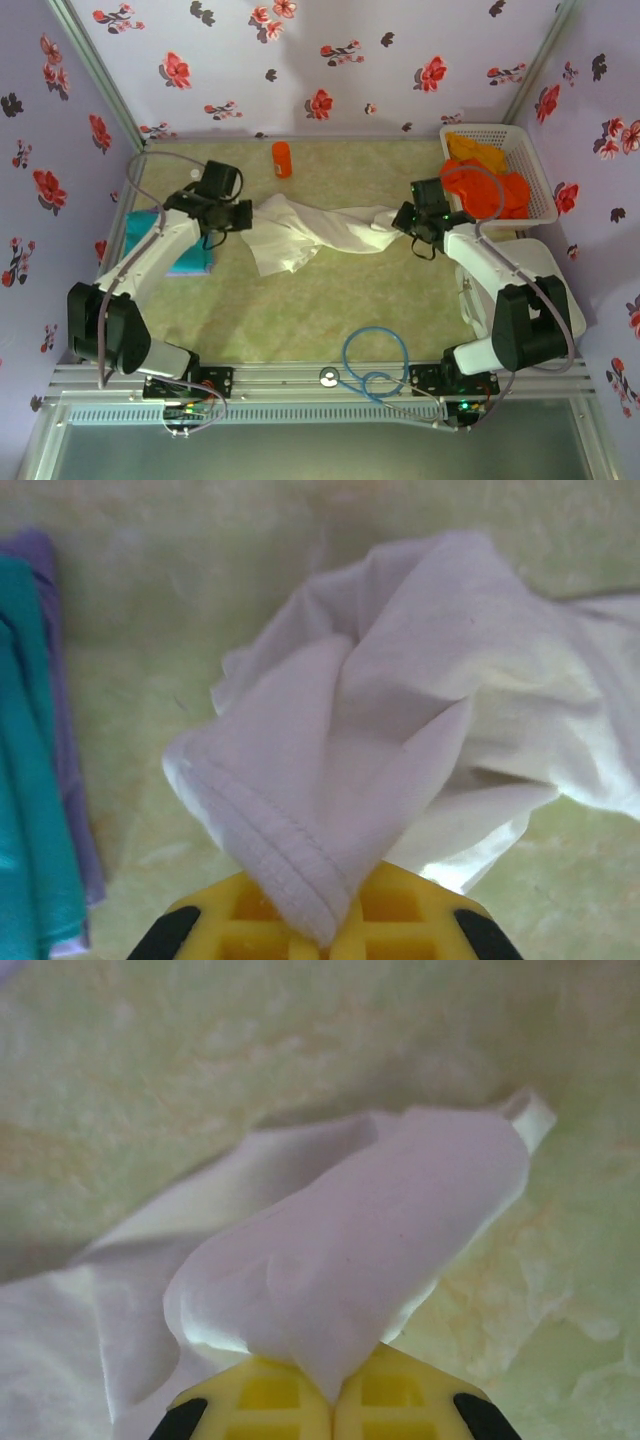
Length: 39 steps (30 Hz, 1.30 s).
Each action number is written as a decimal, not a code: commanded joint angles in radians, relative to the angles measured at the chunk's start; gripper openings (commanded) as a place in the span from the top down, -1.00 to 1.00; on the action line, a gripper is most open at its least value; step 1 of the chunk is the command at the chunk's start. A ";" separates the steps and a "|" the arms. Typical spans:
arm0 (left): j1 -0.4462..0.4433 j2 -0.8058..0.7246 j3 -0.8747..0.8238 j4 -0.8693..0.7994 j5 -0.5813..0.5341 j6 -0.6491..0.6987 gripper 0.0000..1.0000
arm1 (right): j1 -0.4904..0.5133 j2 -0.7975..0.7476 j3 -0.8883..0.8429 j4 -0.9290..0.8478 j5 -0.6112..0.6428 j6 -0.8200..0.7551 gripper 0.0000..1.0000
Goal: Fold and stack the t-shirts
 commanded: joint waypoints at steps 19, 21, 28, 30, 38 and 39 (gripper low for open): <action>0.016 0.057 -0.165 0.081 0.185 -0.095 -0.18 | -0.095 0.071 0.045 0.061 -0.113 -0.019 -0.99; -0.021 0.027 -0.246 0.125 0.187 -0.140 -0.19 | -0.095 0.059 0.015 0.072 -0.119 -0.012 -0.99; -0.092 0.072 -0.372 0.266 0.202 -0.223 -0.16 | -0.095 0.063 -0.036 0.090 -0.128 0.031 -0.91; -0.097 0.115 -0.364 0.275 0.201 -0.222 -0.13 | -0.095 0.065 -0.038 0.078 -0.124 0.033 -0.87; -0.106 0.248 -0.322 0.317 0.191 -0.206 0.14 | -0.095 0.058 -0.071 0.076 -0.127 0.030 -0.73; -0.106 0.258 -0.316 0.320 0.189 -0.205 0.21 | -0.095 0.064 -0.072 0.072 -0.128 0.031 -0.70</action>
